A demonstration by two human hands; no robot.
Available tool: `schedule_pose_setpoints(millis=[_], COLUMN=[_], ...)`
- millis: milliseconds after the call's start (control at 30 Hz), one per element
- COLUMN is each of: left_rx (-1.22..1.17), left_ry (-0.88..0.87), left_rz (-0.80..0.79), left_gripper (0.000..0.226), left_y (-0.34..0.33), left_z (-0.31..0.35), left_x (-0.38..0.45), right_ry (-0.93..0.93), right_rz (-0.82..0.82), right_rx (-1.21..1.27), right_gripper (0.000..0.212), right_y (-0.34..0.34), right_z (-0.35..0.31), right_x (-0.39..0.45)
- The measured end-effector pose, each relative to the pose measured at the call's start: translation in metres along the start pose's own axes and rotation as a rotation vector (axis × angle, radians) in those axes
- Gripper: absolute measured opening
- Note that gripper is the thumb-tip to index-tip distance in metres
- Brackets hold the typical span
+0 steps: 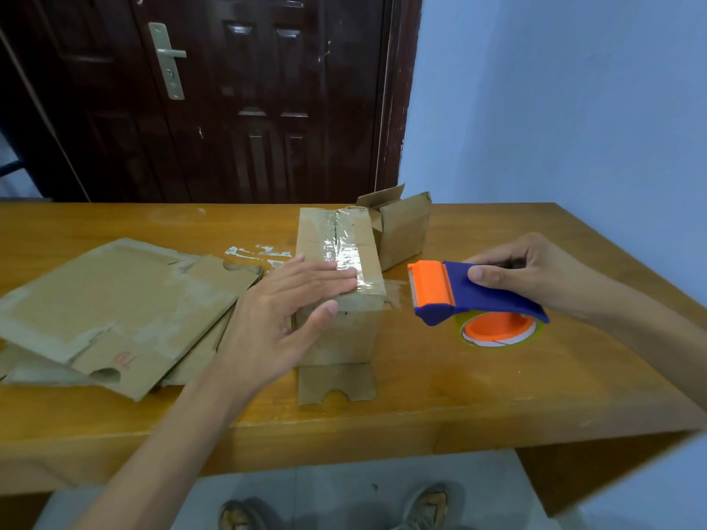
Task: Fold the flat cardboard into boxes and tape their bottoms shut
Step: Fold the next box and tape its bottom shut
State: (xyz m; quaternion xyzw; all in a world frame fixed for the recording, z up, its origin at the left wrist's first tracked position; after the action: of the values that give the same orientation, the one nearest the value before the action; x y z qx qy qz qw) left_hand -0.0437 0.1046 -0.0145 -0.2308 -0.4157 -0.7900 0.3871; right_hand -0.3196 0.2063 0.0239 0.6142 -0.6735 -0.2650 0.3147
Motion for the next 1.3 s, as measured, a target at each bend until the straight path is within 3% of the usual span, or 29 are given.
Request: schedule_pose_setpoints(millis=[167, 333, 500, 667, 833, 933, 1067, 1167, 1300], left_rx=[-0.022, -0.040, -0.048, -0.063, -0.064, -0.069, -0.057, -0.039, -0.024], left_ry=[0.005, 0.008, 0.017, 0.042, 0.062, 0.069, 0.066, 0.068, 0.082], left_rz=[0.034, 0.044, 0.061, 0.075, 0.093, 0.097, 0.071, 0.060, 0.047], left_gripper=[0.028, 0.029, 0.030, 0.030, 0.027, 0.028, 0.031, 0.032, 0.030], left_y=[-0.003, -0.005, -0.006, -0.006, -0.005, -0.003, -0.010, -0.011, -0.011], left_z=[0.000, -0.002, -0.002, -0.005, -0.005, -0.004, 0.002, 0.003, -0.001], left_x=[-0.001, 0.000, 0.000, 0.000, -0.001, -0.001, 0.003, 0.007, 0.008], right_ry=[-0.029, -0.036, -0.024, -0.056, -0.090, 0.004, 0.116, 0.010, -0.076], right_rz=[0.013, -0.042, -0.048, 0.043, 0.066, 0.111, 0.114, 0.142, 0.154], right_rx=[-0.040, -0.311, -0.547, -0.786, -0.843, -0.888, -1.201, -1.156, -0.980], right_gripper=[0.024, 0.029, 0.019, 0.027, 0.028, 0.031, 0.041, 0.045, 0.038], right_y=[-0.003, -0.002, 0.004, 0.003, -0.001, 0.000, -0.034, -0.047, -0.017], right_z=[0.002, -0.023, -0.059, -0.085, -0.092, -0.095, -0.090, -0.070, -0.051], right_x=[-0.001, 0.012, 0.025, 0.031, 0.041, 0.034, 0.019, 0.024, 0.033])
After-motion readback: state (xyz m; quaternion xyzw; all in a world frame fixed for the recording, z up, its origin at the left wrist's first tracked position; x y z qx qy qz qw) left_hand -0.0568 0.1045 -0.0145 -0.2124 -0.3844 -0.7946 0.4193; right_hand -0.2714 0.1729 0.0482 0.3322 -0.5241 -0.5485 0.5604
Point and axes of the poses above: each hand's wrist, its own x-axis towards the middle knuckle, its own y-axis out of the back of the hand, z = x × y, the point moved 7 cm from there along x, towards the middle knuckle, and after that the axes turned 13 degrees about -x, right-handed, at the moved point
